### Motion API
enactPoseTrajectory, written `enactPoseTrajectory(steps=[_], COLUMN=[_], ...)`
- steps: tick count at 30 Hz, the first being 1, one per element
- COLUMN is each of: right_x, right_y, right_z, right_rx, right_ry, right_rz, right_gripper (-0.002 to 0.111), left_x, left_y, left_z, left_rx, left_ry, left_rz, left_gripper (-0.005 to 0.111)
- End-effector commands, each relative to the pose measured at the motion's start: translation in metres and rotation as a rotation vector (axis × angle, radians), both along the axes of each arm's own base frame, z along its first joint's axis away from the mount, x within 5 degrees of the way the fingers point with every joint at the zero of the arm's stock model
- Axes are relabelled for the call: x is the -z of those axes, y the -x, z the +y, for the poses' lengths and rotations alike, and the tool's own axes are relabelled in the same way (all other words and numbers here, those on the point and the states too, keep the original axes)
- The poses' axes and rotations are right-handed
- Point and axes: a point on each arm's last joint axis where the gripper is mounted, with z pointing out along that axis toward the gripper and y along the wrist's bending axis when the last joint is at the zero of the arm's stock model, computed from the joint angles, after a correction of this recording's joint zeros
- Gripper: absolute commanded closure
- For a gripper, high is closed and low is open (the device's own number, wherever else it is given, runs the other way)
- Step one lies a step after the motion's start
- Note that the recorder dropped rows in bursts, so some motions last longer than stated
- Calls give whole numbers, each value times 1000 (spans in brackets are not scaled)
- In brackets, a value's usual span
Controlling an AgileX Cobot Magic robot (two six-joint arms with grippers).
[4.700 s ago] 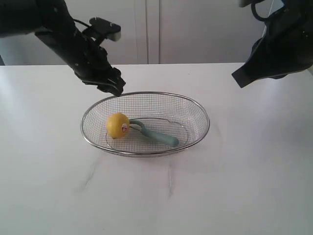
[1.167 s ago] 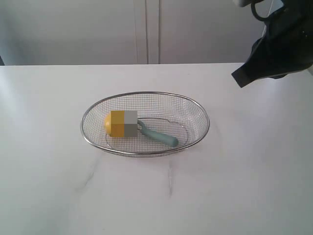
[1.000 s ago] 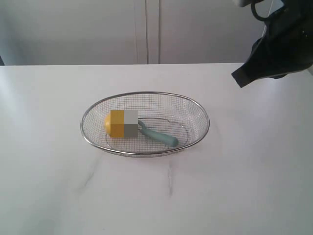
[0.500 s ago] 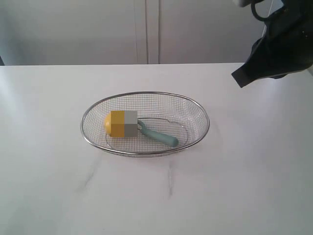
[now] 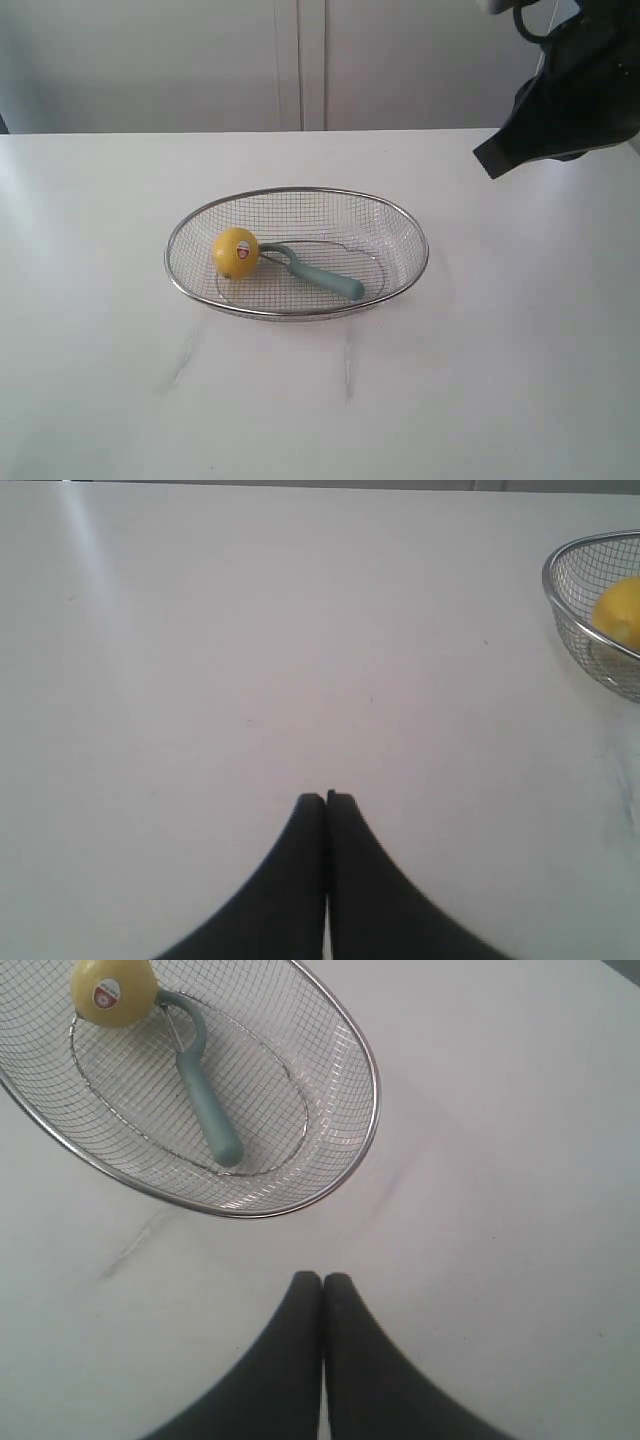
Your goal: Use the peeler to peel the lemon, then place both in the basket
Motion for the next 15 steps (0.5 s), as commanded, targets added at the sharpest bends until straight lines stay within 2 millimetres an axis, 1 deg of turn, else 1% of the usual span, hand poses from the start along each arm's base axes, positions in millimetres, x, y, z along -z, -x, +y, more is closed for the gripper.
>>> enactPoseTrajectory(steps=[1,12,15], right_x=[-1,-1,-1], right_y=[1,1,1], right_z=[-2,-2,-2], right_rx=[11,11,11], right_ry=[-3,-3,-3], right_rz=[-5,-5,-5], right_gripper=[108,108,108], left_x=[1,2,2], left_y=[0,0,0], left_z=[0,3,4], left_rx=[-6,-16,-27], left_ry=[7,-74,-54], left_rz=[4,7,8], left_gripper=[107,107,107])
